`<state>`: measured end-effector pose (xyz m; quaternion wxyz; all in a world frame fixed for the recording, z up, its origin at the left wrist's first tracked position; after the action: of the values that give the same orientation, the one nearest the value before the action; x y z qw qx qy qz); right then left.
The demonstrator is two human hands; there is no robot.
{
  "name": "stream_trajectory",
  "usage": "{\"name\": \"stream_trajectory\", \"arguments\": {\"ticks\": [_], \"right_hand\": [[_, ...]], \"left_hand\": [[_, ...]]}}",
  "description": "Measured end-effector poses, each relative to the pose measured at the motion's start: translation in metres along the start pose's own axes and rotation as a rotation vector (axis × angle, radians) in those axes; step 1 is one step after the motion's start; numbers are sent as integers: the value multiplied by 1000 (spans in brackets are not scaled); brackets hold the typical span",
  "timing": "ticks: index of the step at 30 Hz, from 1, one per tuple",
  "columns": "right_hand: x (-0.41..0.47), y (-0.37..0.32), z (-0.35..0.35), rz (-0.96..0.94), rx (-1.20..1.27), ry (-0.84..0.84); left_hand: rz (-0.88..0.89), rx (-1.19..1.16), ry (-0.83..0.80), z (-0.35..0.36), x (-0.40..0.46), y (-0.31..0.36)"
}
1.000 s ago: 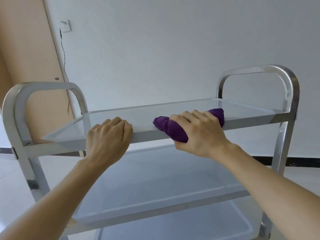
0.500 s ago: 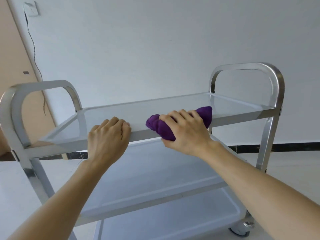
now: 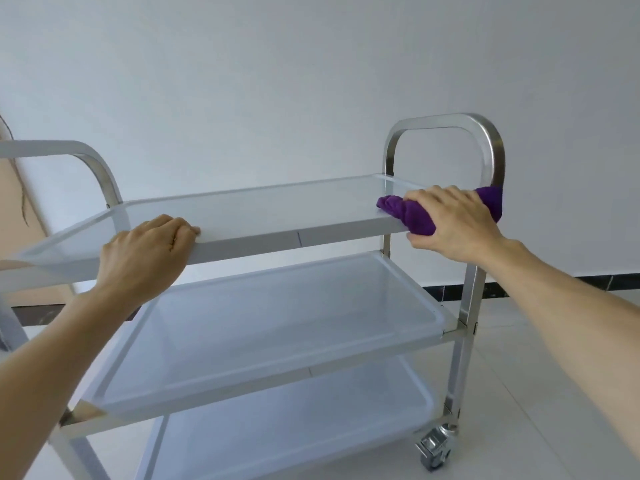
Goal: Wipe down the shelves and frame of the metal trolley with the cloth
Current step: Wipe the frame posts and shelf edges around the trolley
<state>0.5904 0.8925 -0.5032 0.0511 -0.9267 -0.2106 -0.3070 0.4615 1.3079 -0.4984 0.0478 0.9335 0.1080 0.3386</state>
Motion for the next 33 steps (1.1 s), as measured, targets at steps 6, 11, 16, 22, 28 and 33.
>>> {"name": "stream_trajectory", "arguments": {"ticks": [6,11,16,22,28,33], "right_hand": [[19,-48,16,-180,20,133],[28,-47,20,-341,32,179],[26,16,21,-288,7,237],[29,20,27,-249,-7,295],[32,10,28,-262,-21,329],[28,0,28,-294,-13,385]], "left_hand": [[-2,-13,111,12,5,2],[-14,-47,87,15,15,-8],[-53,-49,79,12,17,-3],[-18,-162,26,13,38,52],[215,-163,-14,42,57,157],[246,-248,-59,60,71,214]]}}
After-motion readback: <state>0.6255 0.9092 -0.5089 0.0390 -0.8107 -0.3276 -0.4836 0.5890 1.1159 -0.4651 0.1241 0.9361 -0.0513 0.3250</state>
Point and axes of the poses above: each hand's wrist, its own x-axis towards the middle knuckle, its own z-axis out of the palm, y = z × x, the point moved 3 cm from there along x, towards the middle knuckle, and after that the axes turned 1 degree about -y, right-handed, at the moved point
